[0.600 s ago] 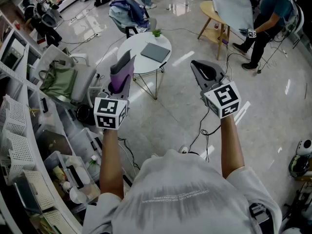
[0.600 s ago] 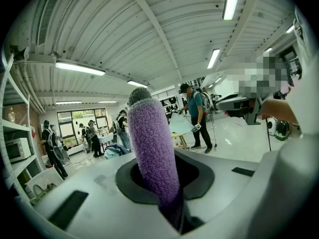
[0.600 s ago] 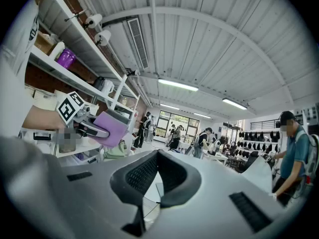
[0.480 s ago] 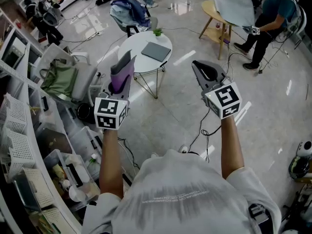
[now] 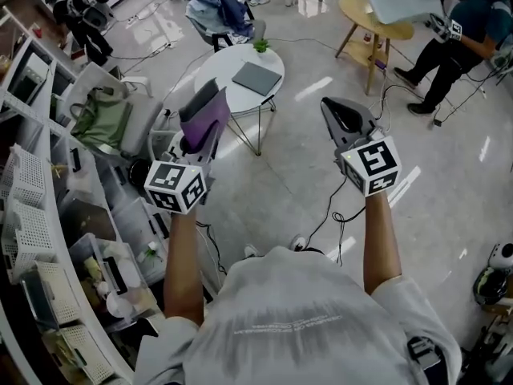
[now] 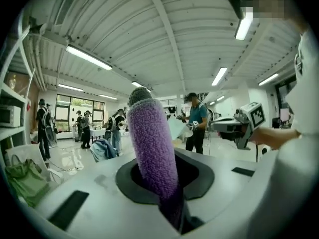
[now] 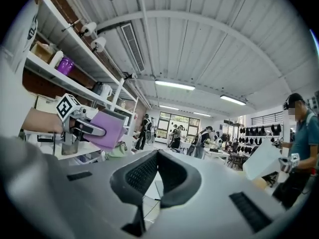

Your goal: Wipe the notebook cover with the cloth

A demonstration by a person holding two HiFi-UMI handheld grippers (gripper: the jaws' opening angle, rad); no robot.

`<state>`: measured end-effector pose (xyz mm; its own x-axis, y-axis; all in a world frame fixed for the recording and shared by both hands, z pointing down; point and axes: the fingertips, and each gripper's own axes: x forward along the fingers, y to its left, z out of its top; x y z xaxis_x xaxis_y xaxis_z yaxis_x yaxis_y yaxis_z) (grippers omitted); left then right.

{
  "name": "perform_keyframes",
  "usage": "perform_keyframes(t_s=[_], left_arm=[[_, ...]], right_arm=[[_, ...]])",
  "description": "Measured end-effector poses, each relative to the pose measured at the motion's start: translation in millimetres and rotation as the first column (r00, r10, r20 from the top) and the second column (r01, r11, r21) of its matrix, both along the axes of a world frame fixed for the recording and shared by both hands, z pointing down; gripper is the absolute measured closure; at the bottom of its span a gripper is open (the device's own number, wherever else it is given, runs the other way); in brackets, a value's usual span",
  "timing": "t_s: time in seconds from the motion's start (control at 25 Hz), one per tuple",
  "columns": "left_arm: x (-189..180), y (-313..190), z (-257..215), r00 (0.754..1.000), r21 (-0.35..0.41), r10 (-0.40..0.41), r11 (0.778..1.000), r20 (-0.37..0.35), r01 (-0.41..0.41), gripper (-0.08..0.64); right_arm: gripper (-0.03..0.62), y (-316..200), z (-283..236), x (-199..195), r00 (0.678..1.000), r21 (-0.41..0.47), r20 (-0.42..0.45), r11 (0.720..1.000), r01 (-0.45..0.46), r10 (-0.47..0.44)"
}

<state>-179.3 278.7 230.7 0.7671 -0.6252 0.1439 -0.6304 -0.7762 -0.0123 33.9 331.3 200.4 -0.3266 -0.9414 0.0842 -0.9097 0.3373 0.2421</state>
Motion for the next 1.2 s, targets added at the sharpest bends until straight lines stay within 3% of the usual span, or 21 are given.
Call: perform_keyframes(t_s=[0.12,0.28,0.36,0.52,0.72,0.96,1.2], left_arm=[[12.9,2.3,-2.9,0.999,-0.015,-0.009,1.000,-0.054,0.009,0.512],[35.6,5.8,2.2,0.999,0.009,-0.037,0.999,0.030,0.036,0.512],[46.4,8.1,4.2,0.999,0.007,-0.028,1.000,0.039,0.028,0.512],[68.7,11.2,6.6,0.999,-0.030,0.024,0.999,-0.028,-0.025,0.514],[73.9,-6.7,24.7,0.994,0.030,-0.030,0.999,0.106,0.027,0.512],[65.5,-53.3,43.0,0.989,0.023,-0.090,0.996,0.121,0.087,0.512],[60.5,-122.0,54.6,0.982,0.045,-0.094,0.995,0.166,0.088,0.512]], right_arm=[[0.590,0.4,3.8,12.5,1.000,-0.003,0.006,1.000,0.015,-0.015],[0.590,1.8,9.3,36.4,0.999,-0.012,0.028,1.000,0.026,-0.026],[0.590,0.2,12.8,44.9,0.998,-0.019,0.052,0.999,0.032,-0.031],[0.590,-3.5,21.8,60.6,0.997,-0.033,0.076,0.999,0.029,-0.026],[0.590,-14.7,30.5,69.5,0.994,-0.052,0.109,0.998,0.027,-0.021],[0.590,-50.6,39.0,72.5,0.996,-0.076,0.090,0.997,0.015,-0.008],[0.590,-116.4,43.4,70.0,0.997,-0.093,0.083,0.996,0.005,0.002]])
